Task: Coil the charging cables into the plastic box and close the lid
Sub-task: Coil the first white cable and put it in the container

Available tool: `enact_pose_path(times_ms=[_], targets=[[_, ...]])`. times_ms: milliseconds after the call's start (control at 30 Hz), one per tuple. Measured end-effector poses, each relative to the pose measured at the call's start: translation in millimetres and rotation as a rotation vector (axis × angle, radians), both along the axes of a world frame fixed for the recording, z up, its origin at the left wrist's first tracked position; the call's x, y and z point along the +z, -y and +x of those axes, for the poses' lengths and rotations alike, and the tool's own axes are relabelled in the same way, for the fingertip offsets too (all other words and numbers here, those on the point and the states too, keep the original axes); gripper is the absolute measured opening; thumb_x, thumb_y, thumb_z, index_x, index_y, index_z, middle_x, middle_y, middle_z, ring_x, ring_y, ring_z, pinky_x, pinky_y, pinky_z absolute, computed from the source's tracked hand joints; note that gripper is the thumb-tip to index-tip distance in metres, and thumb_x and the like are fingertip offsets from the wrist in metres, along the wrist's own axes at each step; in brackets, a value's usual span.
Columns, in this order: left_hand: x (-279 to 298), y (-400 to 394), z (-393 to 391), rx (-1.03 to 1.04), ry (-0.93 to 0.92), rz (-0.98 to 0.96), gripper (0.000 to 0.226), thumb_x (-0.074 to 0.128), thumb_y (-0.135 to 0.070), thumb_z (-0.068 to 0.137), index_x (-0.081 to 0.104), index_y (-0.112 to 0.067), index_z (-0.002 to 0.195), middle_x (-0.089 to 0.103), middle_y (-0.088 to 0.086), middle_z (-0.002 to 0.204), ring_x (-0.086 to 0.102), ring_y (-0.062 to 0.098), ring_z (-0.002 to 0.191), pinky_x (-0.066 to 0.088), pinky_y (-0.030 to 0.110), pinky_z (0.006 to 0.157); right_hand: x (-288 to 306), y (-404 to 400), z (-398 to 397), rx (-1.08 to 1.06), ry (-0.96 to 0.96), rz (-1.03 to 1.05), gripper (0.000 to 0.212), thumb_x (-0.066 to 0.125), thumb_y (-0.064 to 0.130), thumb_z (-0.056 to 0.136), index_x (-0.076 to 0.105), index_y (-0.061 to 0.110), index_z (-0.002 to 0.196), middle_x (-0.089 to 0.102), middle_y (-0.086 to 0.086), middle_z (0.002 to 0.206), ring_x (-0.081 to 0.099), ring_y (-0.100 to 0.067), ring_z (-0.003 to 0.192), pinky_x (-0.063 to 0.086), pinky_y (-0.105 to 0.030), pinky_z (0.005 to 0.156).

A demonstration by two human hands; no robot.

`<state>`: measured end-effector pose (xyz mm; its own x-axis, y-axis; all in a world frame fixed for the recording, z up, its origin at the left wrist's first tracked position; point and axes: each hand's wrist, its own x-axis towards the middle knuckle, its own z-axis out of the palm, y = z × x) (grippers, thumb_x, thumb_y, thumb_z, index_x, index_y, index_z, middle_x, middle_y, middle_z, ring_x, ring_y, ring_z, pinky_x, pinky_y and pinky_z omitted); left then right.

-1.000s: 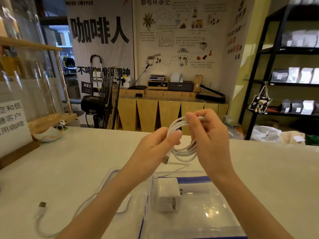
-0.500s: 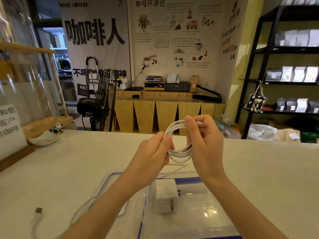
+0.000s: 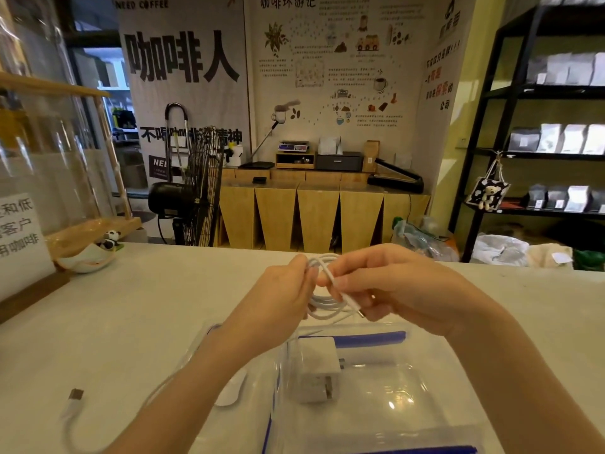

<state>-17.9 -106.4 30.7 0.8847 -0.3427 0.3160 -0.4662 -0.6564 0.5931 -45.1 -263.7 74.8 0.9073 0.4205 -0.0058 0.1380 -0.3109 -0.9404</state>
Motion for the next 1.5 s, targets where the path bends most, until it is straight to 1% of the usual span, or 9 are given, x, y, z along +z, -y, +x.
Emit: enact_pose_path(times_ms=[233,333,533,667,833,967,1133,1367,1500], targets=[[4,6,-3,-0.057,-0.139,-0.131,0.025,0.031,-0.03,0.095,0.048,-0.023,0.078,0.049,-0.005,0.064,0.047,0.007,0.052,0.045,0.019,0.051,-6,-5,5,-0.173,0.261,0.061,0.011,0.067,0.011,0.076,0.072,0.016,0.084,0.071,0.0,0.073,0.059,-0.002,0.052,0.042,-0.009,0.043],[8,-1,0,-0.076,-0.212,-0.202,0.029,0.033,-0.028,0.095,0.048,-0.02,0.071,0.051,-0.002,0.057,0.048,0.003,0.042,0.046,0.019,0.047,-14,-9,9,-0.317,0.597,-0.151,0.013,0.067,0.016,0.077,0.072,0.023,0.087,0.07,0.007,0.076,0.062,-0.009,0.067,0.053,-0.017,0.06],[14,-6,-1,-0.042,-0.237,-0.392,0.032,0.034,-0.023,0.095,0.049,-0.013,0.069,0.05,-0.005,0.038,0.048,0.004,0.036,0.047,0.021,0.043,-26,-15,14,-0.56,1.102,-0.418,0.009,0.074,0.022,0.07,0.074,0.016,0.077,0.06,0.001,0.076,0.048,-0.013,0.073,0.035,-0.017,0.055],[14,-5,-4,-0.075,-0.181,-0.341,0.031,0.033,-0.025,0.095,0.048,-0.017,0.068,0.051,-0.006,0.041,0.049,0.003,0.039,0.046,0.017,0.044,-31,-16,17,-0.627,1.03,-0.337,0.008,0.073,0.021,0.072,0.073,0.015,0.076,0.062,0.002,0.073,0.054,-0.013,0.068,0.049,-0.027,0.056],[13,-5,-4,-0.113,-0.18,-0.369,0.031,0.033,-0.025,0.094,0.049,-0.017,0.069,0.054,-0.006,0.041,0.05,0.003,0.04,0.045,0.014,0.044,-27,-14,16,-0.683,0.802,-0.291,0.017,0.07,0.031,0.075,0.06,0.017,0.077,0.061,0.005,0.07,0.056,-0.01,0.068,0.045,-0.019,0.061],[14,-7,-3,-0.173,-0.202,-0.402,0.03,0.033,-0.026,0.094,0.05,-0.016,0.071,0.057,-0.006,0.043,0.05,0.004,0.04,0.045,0.015,0.044,-18,-8,16,-0.334,0.399,-0.05,0.018,0.057,0.023,0.085,0.062,0.019,0.103,0.068,0.005,0.089,0.063,-0.006,0.082,0.05,-0.017,0.072],[12,-4,-3,-0.189,-0.294,-0.458,0.031,0.033,-0.027,0.094,0.05,-0.013,0.072,0.056,-0.005,0.044,0.05,0.005,0.04,0.047,0.017,0.045,-18,-5,19,-0.171,0.145,0.144,0.022,0.046,0.015,0.091,0.063,0.015,0.076,0.05,0.004,0.054,0.049,-0.006,0.05,0.046,-0.016,0.057],[16,-4,-5,-0.26,-0.472,-0.629,0.038,0.033,-0.025,0.094,0.05,-0.014,0.062,0.051,-0.002,0.041,0.042,0.009,0.036,0.046,0.023,0.044,-20,-9,19,-0.275,0.116,0.219,0.054,0.036,0.054,0.08,0.062,0.014,0.055,0.046,-0.001,0.047,0.044,-0.013,0.048,0.045,-0.02,0.057],[19,-7,-5,-0.331,-0.523,-0.668,0.041,0.035,-0.026,0.093,0.052,-0.016,0.058,0.05,0.0,0.044,0.04,0.012,0.041,0.045,0.023,0.043,-21,-6,21,-0.326,0.126,0.186,0.06,0.032,0.05,0.088,0.049,0.014,0.043,0.039,0.001,0.042,0.034,-0.014,0.041,0.037,-0.027,0.052]])
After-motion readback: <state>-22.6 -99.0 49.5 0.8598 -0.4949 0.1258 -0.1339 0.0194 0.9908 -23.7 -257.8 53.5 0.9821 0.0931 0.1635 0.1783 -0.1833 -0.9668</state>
